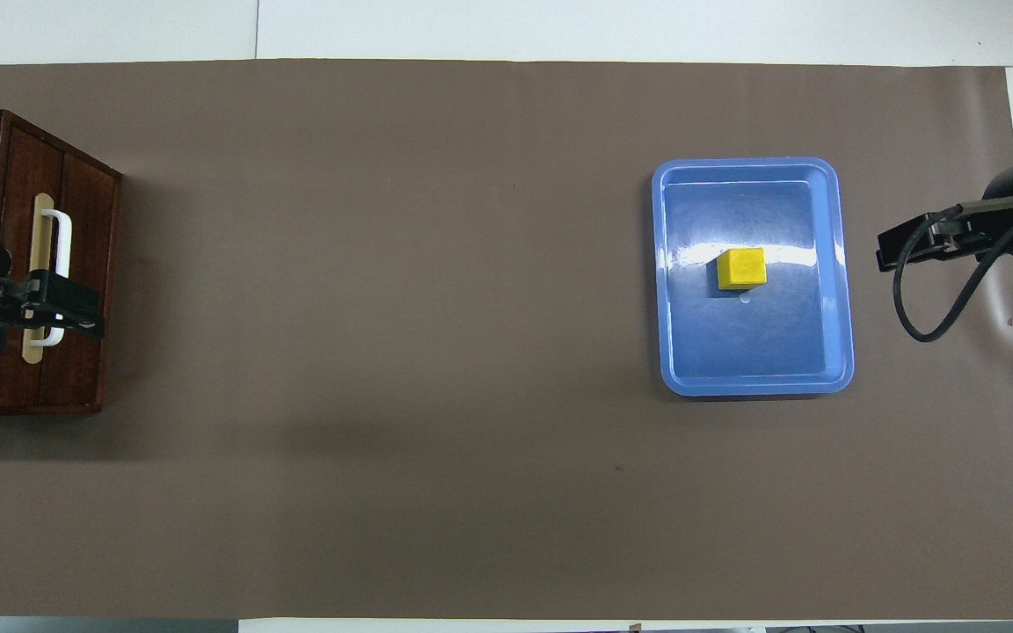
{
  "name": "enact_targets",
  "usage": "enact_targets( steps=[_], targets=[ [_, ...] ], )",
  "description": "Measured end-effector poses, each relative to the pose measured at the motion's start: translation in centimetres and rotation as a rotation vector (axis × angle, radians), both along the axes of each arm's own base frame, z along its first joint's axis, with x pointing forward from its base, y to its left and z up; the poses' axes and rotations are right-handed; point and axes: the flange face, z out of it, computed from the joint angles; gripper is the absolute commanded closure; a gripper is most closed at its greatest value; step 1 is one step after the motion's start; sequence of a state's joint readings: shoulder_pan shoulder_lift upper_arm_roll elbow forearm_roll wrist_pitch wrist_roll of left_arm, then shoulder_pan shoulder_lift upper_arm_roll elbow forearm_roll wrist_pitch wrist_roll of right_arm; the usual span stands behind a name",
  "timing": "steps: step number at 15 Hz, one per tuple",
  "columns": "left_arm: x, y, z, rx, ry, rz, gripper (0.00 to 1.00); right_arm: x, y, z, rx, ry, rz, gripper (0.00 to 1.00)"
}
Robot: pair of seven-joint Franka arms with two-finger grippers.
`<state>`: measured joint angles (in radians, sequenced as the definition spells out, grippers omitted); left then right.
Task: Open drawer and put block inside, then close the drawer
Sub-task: 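Move the right gripper over the blue tray and open it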
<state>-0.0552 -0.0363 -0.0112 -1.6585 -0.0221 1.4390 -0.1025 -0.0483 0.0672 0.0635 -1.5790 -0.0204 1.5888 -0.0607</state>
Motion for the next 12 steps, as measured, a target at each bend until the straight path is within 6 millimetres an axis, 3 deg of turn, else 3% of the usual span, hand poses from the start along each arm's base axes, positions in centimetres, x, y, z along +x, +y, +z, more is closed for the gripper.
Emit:
enact_targets(
  steps=[9,12],
  targets=[
    [0.0,0.0,0.0,0.0,0.0,0.0,0.0,-0.19,-0.16,0.51,0.0,-0.011,-0.003,0.0],
    [0.0,0.0,0.0,0.0,0.0,0.0,0.0,0.37,-0.08,0.16,-0.004,-0.039,-0.149,0.0]
  ],
)
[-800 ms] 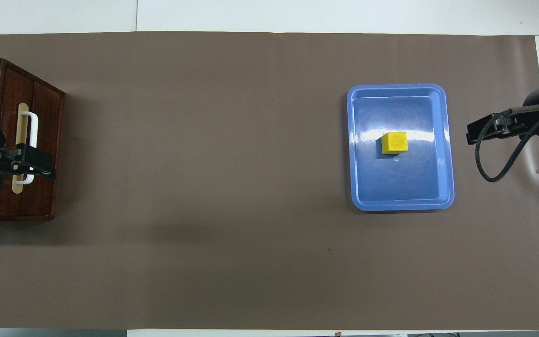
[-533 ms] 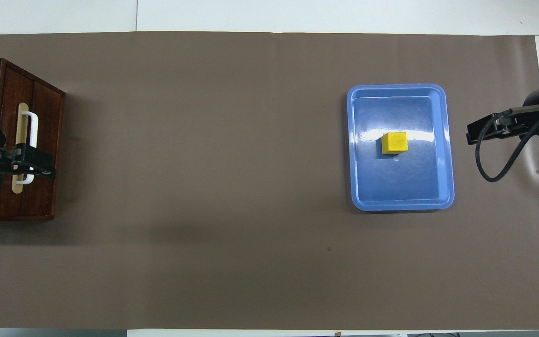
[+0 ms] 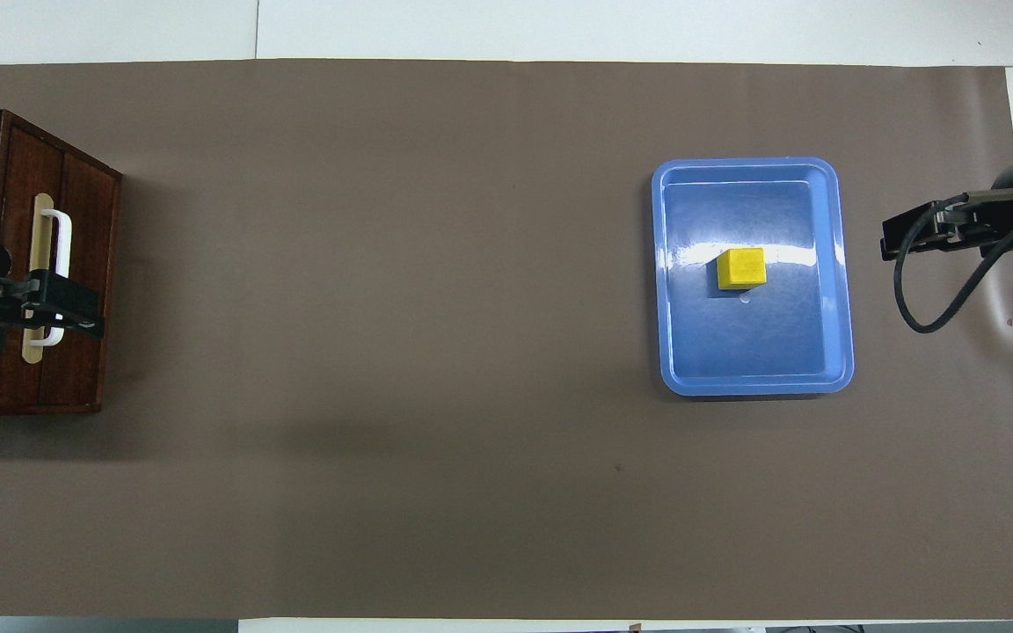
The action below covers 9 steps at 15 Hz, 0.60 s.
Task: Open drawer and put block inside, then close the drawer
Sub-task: 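Move the right gripper over the blue tray and open it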
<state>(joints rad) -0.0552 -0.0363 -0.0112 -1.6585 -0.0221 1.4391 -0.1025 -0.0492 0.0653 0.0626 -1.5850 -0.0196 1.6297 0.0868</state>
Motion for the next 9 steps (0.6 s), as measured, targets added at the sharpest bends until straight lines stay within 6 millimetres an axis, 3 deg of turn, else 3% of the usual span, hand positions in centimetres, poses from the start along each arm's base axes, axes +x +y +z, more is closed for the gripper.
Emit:
enact_targets(
  steps=[9],
  targets=[
    [0.0,0.0,0.0,0.0,0.0,0.0,0.0,4.9,0.0,-8.1,0.08,0.032,-0.716,0.0]
  ],
)
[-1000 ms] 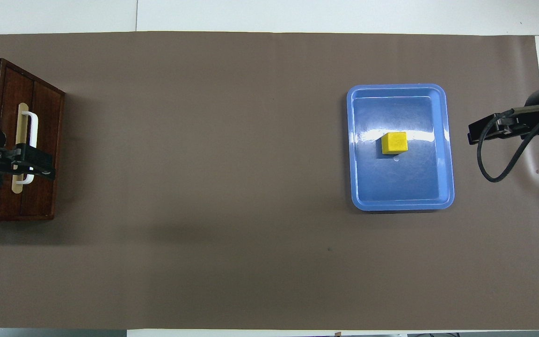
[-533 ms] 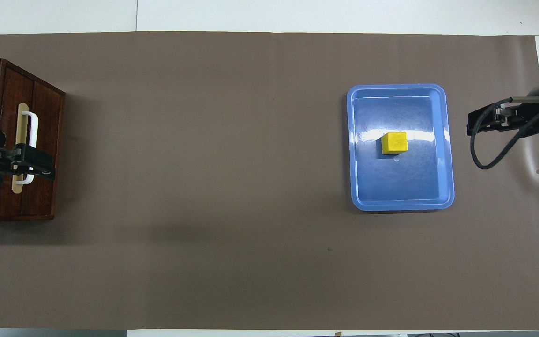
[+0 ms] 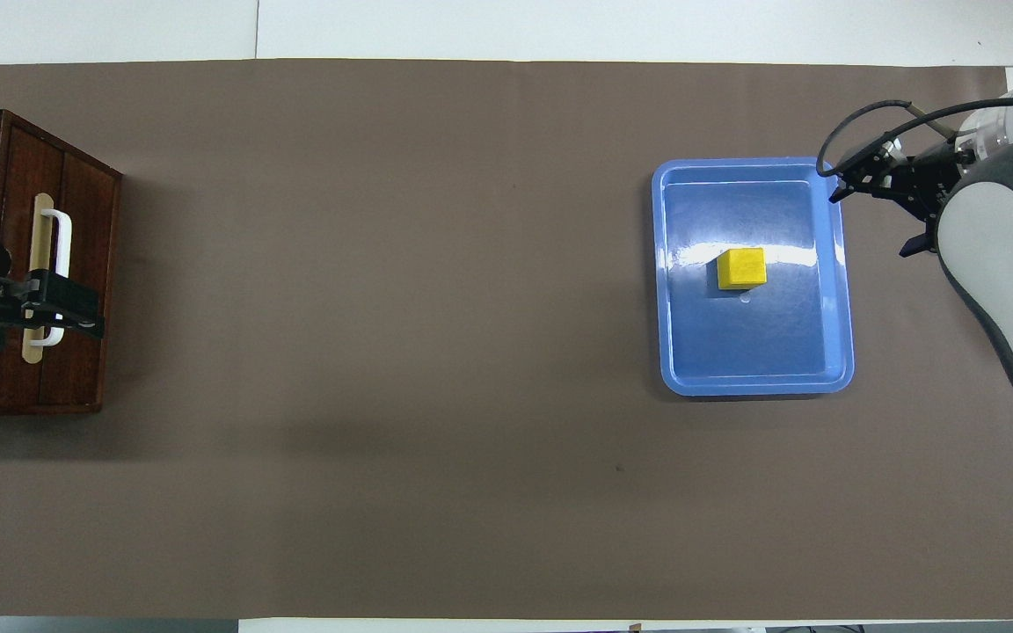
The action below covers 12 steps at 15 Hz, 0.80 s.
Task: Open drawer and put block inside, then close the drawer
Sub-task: 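Move the right gripper over the blue tray and open it, then lower the right gripper around the cube while the left gripper grips the drawer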
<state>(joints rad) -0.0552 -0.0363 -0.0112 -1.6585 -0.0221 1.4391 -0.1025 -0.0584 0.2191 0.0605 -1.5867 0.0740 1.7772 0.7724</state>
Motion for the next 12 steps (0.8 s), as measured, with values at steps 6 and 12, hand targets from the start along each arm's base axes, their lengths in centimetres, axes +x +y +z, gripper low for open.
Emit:
enact_targets(
  steps=[6,12],
  targets=[
    [0.0,0.0,0.0,0.0,0.0,0.0,0.0,1.3,0.0,-2.7,0.147,0.084,-0.46,0.0],
    [0.0,0.0,0.0,0.0,0.0,0.0,0.0,2.3,-6.5,-9.1,0.341,0.227,-0.694,0.0]
  ],
)
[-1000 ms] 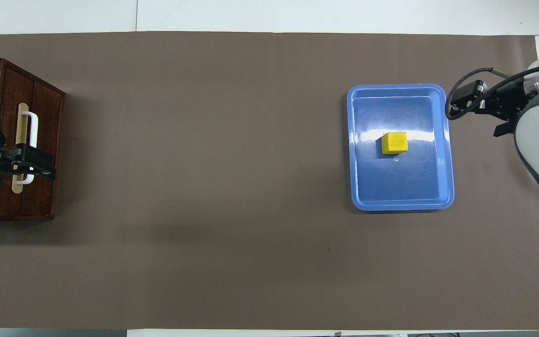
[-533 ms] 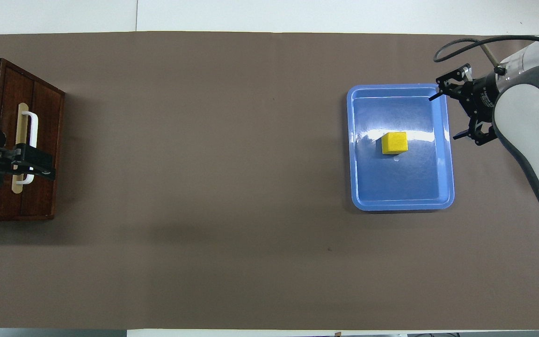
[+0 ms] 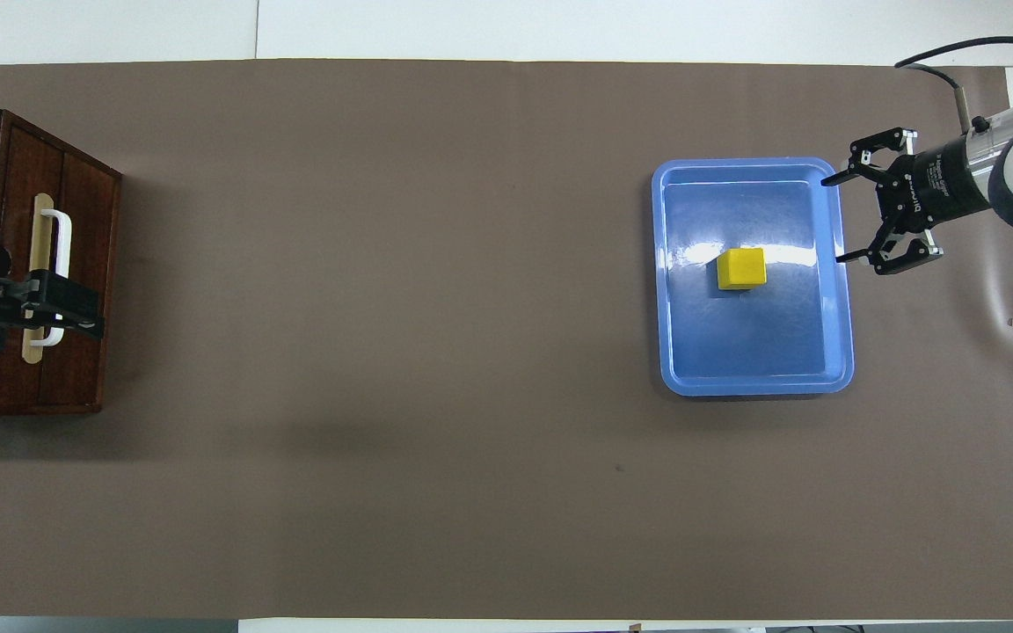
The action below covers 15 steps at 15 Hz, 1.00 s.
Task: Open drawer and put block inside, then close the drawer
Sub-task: 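Lower the right gripper around the cube while the left gripper grips the drawer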
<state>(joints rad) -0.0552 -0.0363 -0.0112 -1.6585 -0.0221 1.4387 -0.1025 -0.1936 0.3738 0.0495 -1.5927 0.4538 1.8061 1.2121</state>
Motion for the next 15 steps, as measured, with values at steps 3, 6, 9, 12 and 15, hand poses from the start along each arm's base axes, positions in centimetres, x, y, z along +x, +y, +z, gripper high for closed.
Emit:
enact_targets(
  steps=[3,6,9,12,15],
  targets=[
    [0.1,0.0,0.1,0.0,-0.005,0.0,0.0,0.1,-0.3,-3.9,0.053,0.052,-0.035,0.0],
    [0.1,0.0,0.1,0.001,-0.009,0.008,0.0,-0.4,-0.1,-6.4,0.087,0.068,-0.051,0.0],
    [0.6,0.2,0.4,0.029,-0.057,0.009,0.0,-1.2,-0.1,-8.0,0.12,0.073,-0.031,0.0],
    [1.4,0.5,-0.3,0.109,-0.113,-0.01,0.0,-2.3,-0.7,-10.1,0.143,0.055,-0.002,0.0],
    [2.1,0.4,-3.0,0.192,-0.147,-0.05,0.0,-2.6,-1.2,-11.2,0.169,0.039,-0.02,0.0]
  ],
)
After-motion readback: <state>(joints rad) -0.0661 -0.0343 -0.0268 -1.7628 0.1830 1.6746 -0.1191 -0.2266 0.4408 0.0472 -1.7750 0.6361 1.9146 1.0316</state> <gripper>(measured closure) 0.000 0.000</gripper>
